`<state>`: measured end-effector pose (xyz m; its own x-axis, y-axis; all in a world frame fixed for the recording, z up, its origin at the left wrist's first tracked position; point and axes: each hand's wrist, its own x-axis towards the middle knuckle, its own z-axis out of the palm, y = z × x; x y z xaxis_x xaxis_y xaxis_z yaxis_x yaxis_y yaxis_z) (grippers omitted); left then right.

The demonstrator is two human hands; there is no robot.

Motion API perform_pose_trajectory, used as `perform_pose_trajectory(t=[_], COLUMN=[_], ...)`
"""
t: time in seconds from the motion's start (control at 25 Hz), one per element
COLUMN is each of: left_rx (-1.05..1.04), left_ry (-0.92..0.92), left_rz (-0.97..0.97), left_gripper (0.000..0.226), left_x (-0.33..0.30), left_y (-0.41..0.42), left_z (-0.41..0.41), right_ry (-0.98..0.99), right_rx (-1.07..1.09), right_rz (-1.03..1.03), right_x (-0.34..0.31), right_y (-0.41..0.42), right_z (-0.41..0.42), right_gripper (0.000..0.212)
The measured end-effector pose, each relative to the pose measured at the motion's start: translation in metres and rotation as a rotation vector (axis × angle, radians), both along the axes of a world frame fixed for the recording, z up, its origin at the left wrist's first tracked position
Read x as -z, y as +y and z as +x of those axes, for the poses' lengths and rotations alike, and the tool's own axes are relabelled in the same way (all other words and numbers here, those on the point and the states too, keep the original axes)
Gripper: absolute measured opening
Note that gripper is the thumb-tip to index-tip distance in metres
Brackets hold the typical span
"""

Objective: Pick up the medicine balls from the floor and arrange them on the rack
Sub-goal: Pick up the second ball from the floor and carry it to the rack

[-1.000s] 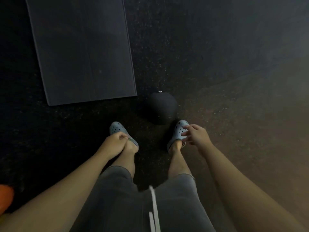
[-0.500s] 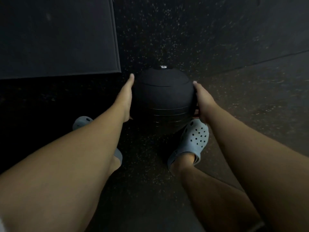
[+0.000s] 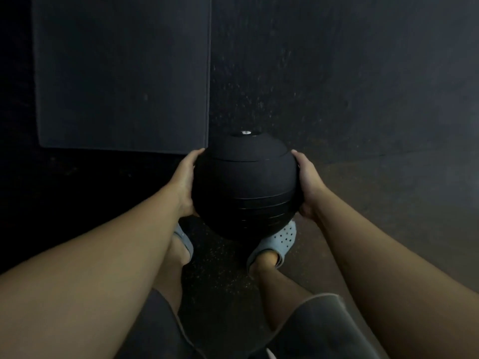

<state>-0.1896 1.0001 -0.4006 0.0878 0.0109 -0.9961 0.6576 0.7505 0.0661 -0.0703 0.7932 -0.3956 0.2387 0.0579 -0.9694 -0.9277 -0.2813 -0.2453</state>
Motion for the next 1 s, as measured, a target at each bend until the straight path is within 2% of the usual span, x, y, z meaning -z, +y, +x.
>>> perform_pose_trajectory(t=[0.08, 0.2, 0.36, 0.48, 0.56, 0.72, 0.88, 1.0], left_rx=[-0.063, -0.161, -0.277, -0.444, -0.57, -0.79, -0.994, -1.095], left_ry=[-0.046, -0.228, -0.567, -0.783, -0.893, -1.007, -0.939, -0.844], left_rz=[0.046, 0.186, 0.424, 0.65, 0.803, 1.059, 1.427, 1.65], left_gripper=[0.05, 0.054, 0.057, 0.051, 0.046, 0.041, 0.041, 0.039], left_x=[-0.099, -0.262, -0.458, -0.608, -0.695, -0.839, -0.96, -1.027], left_y=[0.022, 0.071, 0.145, 0.193, 0.215, 0.242, 0.245, 0.233], left_z=[0.013, 0.031, 0.041, 0.018, -0.026, -0.148, -0.303, -0.405], right_ry=[-0.081, -0.259, -0.551, -0.697, -0.754, -0.85, -0.767, -0.673], right_rx=[-0.1, -0.199, -0.278, -0.334, -0.403, -0.522, -0.712, -0.795], right_rz=[0.011, 0.099, 0.323, 0.574, 0.757, 1.098, 1.449, 1.656], right_x=[-0.1, -0.265, -0.463, -0.604, -0.692, -0.843, -0.96, -1.02], right_y=[0.034, 0.105, 0.202, 0.278, 0.326, 0.408, 0.467, 0.497], right_z=[0.032, 0.071, 0.094, 0.079, 0.041, -0.061, -0.212, -0.321], right_gripper=[0.054, 0.057, 0.057, 0.047, 0.042, 0.05, 0.044, 0.048])
